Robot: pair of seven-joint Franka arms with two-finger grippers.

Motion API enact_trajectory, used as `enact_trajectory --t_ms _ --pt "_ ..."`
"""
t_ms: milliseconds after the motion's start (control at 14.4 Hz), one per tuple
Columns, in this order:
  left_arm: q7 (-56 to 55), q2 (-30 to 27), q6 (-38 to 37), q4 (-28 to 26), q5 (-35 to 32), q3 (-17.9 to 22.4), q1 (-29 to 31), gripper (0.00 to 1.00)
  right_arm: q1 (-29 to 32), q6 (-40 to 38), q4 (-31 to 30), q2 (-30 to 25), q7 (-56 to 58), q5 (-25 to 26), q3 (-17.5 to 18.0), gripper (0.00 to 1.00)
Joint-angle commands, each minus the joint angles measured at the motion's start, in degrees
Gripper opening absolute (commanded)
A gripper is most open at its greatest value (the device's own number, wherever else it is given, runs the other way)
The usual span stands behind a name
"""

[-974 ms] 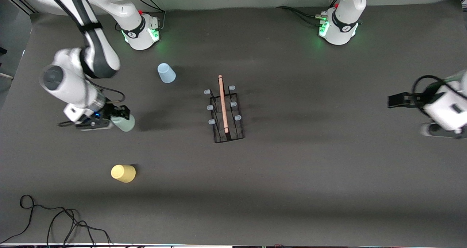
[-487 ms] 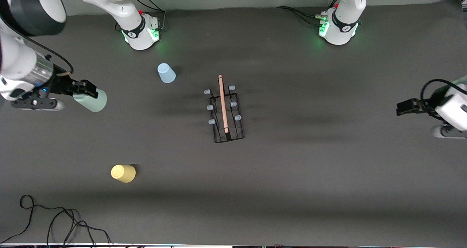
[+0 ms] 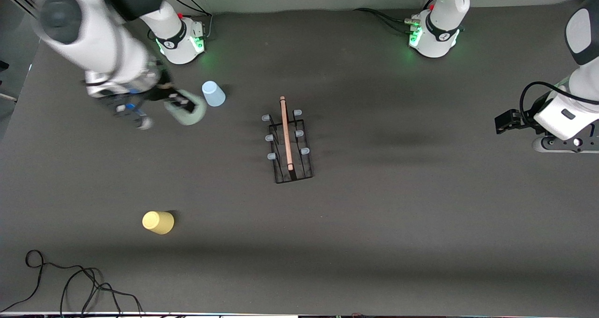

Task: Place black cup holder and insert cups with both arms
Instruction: 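Carry the green cup to the holder and lower it onto a peg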

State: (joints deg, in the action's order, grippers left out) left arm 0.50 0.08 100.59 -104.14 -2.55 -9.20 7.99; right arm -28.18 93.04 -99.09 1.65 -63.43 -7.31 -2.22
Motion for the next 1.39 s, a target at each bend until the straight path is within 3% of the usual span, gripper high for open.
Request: enact_trajectory --t_ms 0,278,487,904,1321 --pt "2.5 -2.6 2.1 -3.1 -0.1 0.1 1.0 0.98 -5.8 2.7 3.4 4.1 -13.0 -2.0 -0.8 0.09" --pt "3.9 -2.5 1.5 -2.8 0.0 0.4 1.3 1.0 -11.4 7.5 1.5 6.7 -20.4 -1.9 -0.8 0.09" --pt "3.8 -2.5 0.9 -2.6 0.0 0.3 1.2 1.0 -14.3 13.7 -4.4 6.7 -21.5 -1.3 -0.9 0.09" --pt "3.7 -2.5 0.8 -2.4 0.0 0.3 1.2 1.0 -15.3 26.5 -14.7 7.0 -21.7 0.2 -0.9 0.09" --pt "3.7 -2.5 0.6 -2.1 0.0 0.2 1.2 1.0 -16.7 35.3 -16.6 12.9 -23.3 0.2 -0.9 0.09"
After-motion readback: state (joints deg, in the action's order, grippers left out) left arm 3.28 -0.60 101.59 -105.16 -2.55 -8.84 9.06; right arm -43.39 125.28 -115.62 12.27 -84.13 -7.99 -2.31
